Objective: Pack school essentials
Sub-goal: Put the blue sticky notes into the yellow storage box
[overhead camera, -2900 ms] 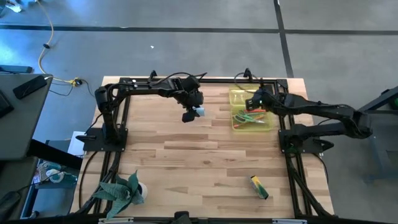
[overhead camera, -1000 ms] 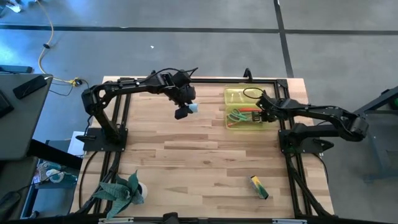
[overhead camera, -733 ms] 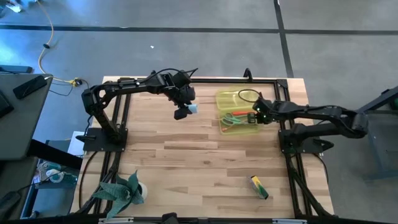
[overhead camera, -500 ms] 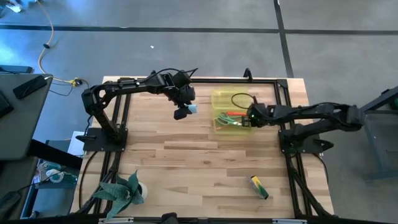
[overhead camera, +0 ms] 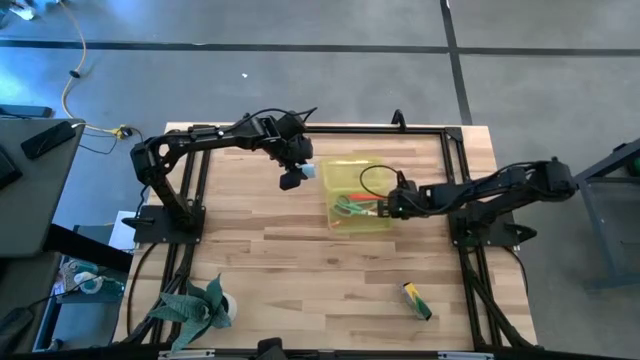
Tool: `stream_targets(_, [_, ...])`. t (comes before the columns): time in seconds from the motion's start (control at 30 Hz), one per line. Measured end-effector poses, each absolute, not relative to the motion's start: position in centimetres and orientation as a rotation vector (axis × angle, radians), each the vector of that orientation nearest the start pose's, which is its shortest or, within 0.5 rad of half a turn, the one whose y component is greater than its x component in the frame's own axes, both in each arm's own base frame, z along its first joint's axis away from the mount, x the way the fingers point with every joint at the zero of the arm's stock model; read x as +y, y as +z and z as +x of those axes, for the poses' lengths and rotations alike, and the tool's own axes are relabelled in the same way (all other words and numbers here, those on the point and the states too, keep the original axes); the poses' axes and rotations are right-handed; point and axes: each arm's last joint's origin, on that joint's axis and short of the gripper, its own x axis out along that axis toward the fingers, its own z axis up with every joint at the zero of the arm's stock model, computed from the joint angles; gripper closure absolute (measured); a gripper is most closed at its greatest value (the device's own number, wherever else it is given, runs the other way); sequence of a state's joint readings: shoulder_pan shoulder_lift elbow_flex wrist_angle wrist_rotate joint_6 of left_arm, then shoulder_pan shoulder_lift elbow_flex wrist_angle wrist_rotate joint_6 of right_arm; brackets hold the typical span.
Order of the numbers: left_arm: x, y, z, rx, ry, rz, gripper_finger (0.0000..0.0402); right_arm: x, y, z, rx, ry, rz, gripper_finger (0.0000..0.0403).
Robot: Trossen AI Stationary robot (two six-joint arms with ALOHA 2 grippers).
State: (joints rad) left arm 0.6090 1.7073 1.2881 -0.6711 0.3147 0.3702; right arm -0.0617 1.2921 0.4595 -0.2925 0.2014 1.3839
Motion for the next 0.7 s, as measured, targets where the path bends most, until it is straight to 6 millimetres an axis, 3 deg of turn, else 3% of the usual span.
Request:
stream_targets(0.23, [19.2, 23.6, 29.2, 0.99, 0.082, -0.142, 0.0195, -0.8, 14.7, 21.4, 0.726, -0.92, 1.124, 0.0403])
stream_targets(0.7, [19.3, 23.6, 29.2, 0.989, 0.085, -0.139, 0.0195, 0.5, 13.5, 26.8, 0.845, -0.97, 1.091, 0.0403])
